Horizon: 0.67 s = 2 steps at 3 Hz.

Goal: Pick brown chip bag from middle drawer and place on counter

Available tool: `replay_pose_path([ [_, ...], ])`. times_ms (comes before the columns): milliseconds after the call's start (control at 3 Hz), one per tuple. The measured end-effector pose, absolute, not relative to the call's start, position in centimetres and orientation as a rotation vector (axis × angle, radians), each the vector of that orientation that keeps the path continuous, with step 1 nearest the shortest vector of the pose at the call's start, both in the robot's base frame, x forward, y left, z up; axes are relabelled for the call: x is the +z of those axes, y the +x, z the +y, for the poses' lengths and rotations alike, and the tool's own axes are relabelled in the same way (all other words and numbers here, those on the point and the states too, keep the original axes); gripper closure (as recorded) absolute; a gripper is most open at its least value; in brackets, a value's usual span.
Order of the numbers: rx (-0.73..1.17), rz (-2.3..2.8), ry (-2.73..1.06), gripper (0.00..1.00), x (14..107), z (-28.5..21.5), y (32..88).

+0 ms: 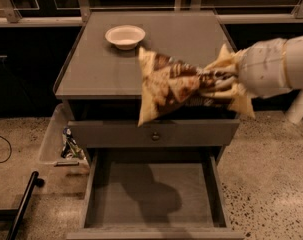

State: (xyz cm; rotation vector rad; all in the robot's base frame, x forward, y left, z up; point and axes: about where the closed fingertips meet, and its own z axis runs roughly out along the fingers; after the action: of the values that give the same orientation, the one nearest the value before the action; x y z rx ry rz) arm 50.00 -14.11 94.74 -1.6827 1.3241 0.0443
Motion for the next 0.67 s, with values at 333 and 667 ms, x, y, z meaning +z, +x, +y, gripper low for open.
replay_pose_path([
  [333, -0.023, 1.290, -1.634, 1.00, 98.62, -15.43, 50.95],
  [667, -0.022, 1.289, -1.635, 1.00, 98.55, -15.29, 50.91],
])
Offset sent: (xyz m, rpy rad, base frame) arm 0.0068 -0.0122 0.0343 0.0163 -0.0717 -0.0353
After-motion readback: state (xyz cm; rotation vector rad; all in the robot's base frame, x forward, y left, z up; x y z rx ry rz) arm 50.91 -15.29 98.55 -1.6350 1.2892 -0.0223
